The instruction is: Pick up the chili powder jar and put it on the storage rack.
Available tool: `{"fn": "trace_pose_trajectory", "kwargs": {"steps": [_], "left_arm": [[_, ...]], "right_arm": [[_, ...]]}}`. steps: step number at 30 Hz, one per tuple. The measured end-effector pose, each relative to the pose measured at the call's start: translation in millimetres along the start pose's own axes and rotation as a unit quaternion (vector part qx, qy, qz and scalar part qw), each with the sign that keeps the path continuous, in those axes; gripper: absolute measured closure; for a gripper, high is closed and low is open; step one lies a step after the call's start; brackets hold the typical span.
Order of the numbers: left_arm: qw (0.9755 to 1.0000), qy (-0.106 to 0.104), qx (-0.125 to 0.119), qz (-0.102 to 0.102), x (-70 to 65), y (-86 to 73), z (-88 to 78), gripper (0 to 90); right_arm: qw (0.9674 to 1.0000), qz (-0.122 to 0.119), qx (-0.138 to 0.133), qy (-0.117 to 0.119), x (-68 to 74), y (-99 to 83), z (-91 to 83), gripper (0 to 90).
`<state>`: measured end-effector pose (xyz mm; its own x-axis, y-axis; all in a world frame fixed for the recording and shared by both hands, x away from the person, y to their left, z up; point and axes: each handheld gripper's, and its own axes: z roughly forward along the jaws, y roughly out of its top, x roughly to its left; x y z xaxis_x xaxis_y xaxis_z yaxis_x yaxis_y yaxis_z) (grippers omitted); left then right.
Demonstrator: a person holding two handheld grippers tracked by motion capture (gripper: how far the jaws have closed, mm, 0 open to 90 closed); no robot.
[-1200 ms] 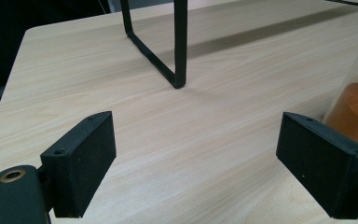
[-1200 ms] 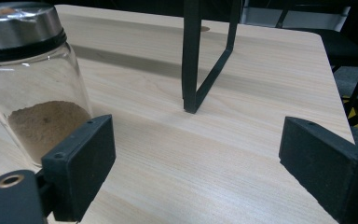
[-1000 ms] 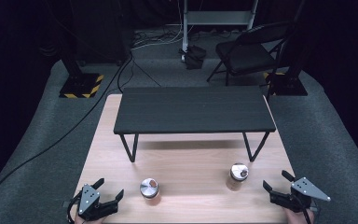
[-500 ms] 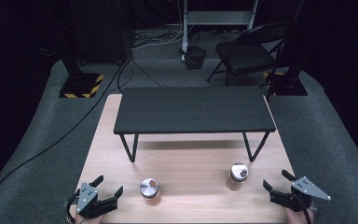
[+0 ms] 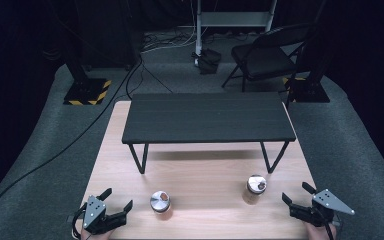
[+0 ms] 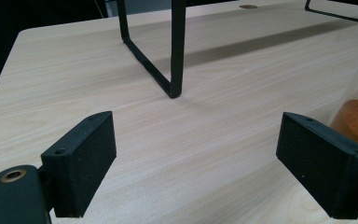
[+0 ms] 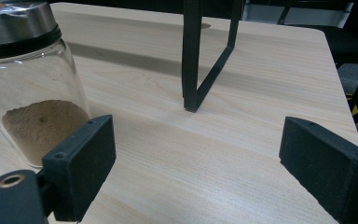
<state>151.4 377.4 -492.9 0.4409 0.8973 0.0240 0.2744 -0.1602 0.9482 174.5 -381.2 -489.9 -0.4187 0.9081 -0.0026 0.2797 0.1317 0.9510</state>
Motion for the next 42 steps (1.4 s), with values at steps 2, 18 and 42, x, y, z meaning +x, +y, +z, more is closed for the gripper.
{"fn": "trace_pose_trajectory", "kwargs": {"steps": [2, 18, 42], "left_arm": [[1.0, -0.002, -0.001, 0.001, 0.1, -0.4, -0.1, 11.9], [0.9993, -0.035, -0.006, 0.011, 2.9, -0.4, 1.5, 9.9], [0.9942, -0.097, 0.004, 0.045, -5.2, 10.6, 13.0, 9.4]], "right_arm": [[1.0, 0.0, -0.001, 0.0, 0.1, -0.3, -0.2, 9.9], [1.0, -0.001, -0.001, 0.0, -0.2, -0.4, -0.3, 9.9], [1.0, -0.002, 0.0, 0.0, -0.4, 0.1, 0.0, 10.0]]}}
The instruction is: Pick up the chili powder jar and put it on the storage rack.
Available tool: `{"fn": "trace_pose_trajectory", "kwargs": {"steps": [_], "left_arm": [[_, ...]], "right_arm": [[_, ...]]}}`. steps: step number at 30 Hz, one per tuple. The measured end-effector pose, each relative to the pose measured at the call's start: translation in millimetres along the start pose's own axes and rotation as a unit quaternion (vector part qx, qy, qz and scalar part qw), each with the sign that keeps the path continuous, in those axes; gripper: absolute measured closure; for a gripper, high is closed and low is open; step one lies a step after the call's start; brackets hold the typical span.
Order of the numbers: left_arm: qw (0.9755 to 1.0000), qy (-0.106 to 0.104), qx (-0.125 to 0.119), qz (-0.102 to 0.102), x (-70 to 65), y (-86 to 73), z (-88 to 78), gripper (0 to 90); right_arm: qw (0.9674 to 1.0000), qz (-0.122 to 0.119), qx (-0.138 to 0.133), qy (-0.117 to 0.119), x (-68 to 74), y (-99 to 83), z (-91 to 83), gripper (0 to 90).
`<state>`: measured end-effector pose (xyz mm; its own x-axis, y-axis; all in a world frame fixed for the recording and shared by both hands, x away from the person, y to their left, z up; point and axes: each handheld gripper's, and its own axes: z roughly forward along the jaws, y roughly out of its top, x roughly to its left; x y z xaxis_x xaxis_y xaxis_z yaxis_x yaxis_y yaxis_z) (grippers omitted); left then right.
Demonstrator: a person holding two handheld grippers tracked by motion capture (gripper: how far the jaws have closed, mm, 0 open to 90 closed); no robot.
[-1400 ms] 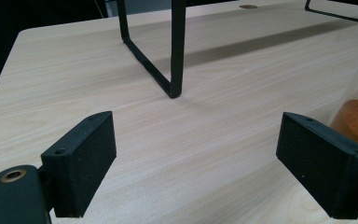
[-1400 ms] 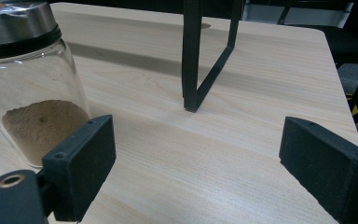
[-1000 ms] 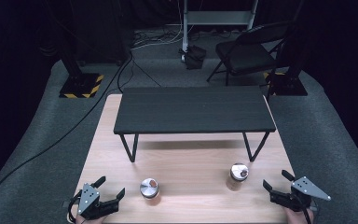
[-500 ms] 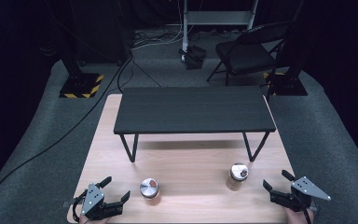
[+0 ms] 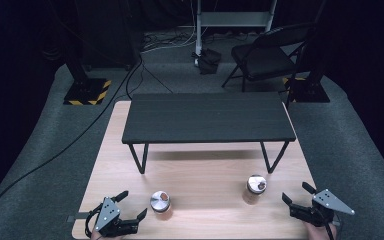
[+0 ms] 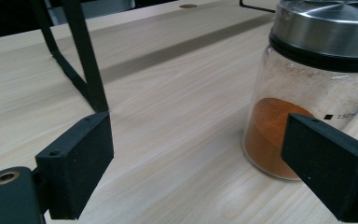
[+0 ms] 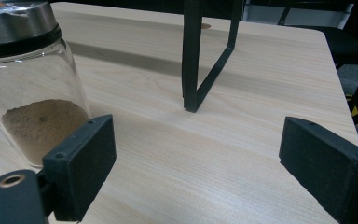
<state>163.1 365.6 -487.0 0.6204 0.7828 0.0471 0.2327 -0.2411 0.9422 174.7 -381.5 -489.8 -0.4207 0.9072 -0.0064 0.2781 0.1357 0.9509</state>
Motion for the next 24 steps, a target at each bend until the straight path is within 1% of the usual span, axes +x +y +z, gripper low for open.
{"fn": "trace_pose_trajectory", "kwargs": {"steps": [10, 17, 22, 24], "left_arm": [[0.9998, -0.018, 0.007, 0.009, -3.8, 4.7, 7.1, 9.3], [0.9994, -0.029, 0.007, 0.014, -6.5, 7.3, 10.4, 9.2], [0.9989, -0.042, 0.007, 0.018, -5.9, 8.8, 12.1, 9.1], [0.9984, -0.052, 0.007, 0.02, -5.4, 9.4, 13.6, 9.1]], "right_arm": [[1.0, -0.001, 0.0, 0.001, -0.1, 0.1, 0.1, 10.0], [1.0, -0.001, 0.0, -0.001, -0.3, -0.2, -0.3, 10.1], [1.0, 0.0, -0.001, -0.002, -0.4, -0.4, -0.5, 10.1], [1.0, -0.002, 0.0, -0.002, -0.2, -0.2, -0.4, 10.1]]}}
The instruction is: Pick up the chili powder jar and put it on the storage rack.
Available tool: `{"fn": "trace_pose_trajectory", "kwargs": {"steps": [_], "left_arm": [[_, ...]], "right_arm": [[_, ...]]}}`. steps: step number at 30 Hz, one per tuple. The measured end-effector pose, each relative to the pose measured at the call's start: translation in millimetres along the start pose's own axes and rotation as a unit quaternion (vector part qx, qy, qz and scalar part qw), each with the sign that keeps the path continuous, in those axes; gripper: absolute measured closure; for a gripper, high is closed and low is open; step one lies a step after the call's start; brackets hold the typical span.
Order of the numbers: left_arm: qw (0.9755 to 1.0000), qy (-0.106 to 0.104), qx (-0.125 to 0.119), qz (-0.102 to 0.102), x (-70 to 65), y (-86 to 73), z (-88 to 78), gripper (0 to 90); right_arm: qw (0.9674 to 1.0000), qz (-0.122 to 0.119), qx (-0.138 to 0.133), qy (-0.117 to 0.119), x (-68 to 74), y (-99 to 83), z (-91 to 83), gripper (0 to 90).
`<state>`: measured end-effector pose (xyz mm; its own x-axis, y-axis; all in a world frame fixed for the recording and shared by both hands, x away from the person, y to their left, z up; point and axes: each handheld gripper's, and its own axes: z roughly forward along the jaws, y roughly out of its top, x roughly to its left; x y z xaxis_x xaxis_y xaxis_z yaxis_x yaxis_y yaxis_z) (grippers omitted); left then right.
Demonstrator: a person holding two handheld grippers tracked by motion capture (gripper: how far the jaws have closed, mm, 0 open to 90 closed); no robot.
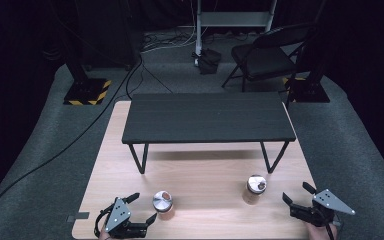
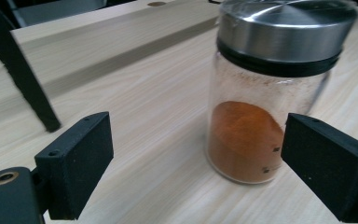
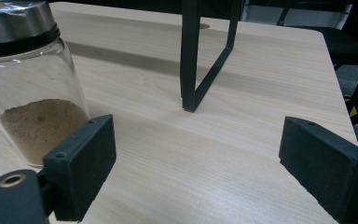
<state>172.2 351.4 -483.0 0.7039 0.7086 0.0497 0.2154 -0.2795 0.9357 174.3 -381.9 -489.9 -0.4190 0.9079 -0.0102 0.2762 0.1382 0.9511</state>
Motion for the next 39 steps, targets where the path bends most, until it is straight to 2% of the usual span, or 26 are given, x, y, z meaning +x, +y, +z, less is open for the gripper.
{"fn": "trace_pose_trajectory", "kwargs": {"steps": [12, 27, 32, 39], "left_arm": [[0.9995, -0.031, 0.002, 0.012, -6.1, 10.3, 14.7, 9.1], [0.999, -0.036, 0.027, 0.008, -12.9, 25.0, 33.9, 11.1], [0.9987, -0.035, 0.036, 0.006, -14.8, 27.3, 39.0, 14.7], [0.9983, -0.04, 0.041, 0.002, -13.1, 26.7, 43.3, 31.4]], "right_arm": [[1.0, 0.0, -0.001, -0.001, 0.5, -0.5, -0.5, 10.2], [1.0, -0.002, -0.001, 0.0, 1.4, -0.2, -0.1, 10.4], [1.0, -0.003, 0.0, 0.0, 1.3, 0.0, 0.1, 10.4], [1.0, -0.005, -0.001, 0.0, 1.6, 0.0, 0.2, 10.5]]}}
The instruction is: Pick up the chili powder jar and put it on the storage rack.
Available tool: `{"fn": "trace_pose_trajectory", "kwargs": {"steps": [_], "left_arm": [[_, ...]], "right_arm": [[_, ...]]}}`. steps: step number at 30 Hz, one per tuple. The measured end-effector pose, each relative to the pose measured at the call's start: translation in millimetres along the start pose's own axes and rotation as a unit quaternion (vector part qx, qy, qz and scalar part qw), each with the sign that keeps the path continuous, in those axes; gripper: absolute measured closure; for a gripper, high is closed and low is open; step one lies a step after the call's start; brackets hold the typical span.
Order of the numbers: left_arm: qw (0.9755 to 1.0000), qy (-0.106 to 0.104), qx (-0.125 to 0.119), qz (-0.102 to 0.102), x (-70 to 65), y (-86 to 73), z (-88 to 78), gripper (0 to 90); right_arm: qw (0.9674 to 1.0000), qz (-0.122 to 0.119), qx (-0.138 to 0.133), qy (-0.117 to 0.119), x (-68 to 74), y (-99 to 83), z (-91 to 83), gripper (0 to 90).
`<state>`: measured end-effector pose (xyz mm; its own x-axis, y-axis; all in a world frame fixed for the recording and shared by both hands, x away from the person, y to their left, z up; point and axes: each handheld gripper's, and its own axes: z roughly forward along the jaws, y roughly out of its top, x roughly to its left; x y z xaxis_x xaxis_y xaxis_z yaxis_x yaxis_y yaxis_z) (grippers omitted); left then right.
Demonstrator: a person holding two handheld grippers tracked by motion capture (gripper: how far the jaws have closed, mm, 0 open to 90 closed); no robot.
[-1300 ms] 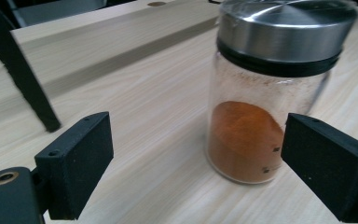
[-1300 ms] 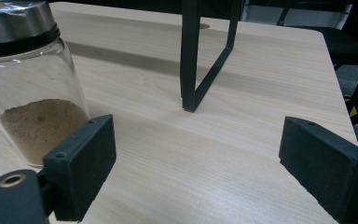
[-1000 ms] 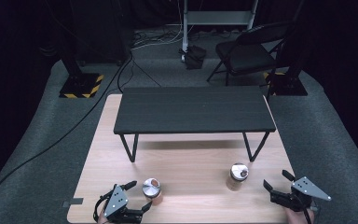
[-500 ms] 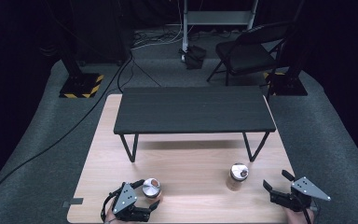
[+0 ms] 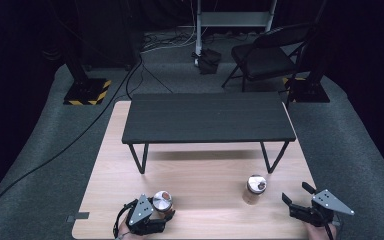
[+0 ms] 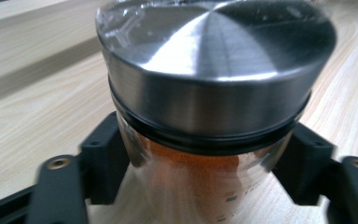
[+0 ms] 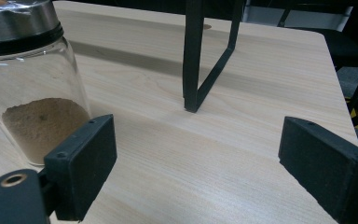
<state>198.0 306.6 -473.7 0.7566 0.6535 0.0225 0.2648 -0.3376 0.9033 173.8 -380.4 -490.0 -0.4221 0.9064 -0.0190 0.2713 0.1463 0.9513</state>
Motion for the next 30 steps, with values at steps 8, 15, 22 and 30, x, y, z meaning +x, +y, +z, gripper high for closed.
{"fn": "trace_pose_trajectory", "kwargs": {"steps": [8, 15, 22, 30], "left_arm": [[1.0, 0.001, -0.005, -0.008, 0.1, -1.8, 0.6, 31.8], [0.9998, -0.003, -0.007, -0.02, 3.1, 0.4, -1.0, 31.9], [0.9997, 0.001, -0.015, -0.02, 1.4, 14.9, -4.1, 31.9], [0.9998, 0.007, -0.013, -0.013, 0.5, 45.8, -10.2, 31.9]], "right_arm": [[1.0, -0.001, 0.0, 0.0, 0.2, 0.1, 0.2, 10.5], [1.0, -0.001, 0.0, 0.001, 0.2, 0.1, 0.2, 10.5], [1.0, -0.001, 0.0, 0.001, 0.4, 0.0, 0.1, 10.5], [1.0, -0.001, 0.001, 0.001, 0.5, 0.2, 0.1, 10.6]]}}
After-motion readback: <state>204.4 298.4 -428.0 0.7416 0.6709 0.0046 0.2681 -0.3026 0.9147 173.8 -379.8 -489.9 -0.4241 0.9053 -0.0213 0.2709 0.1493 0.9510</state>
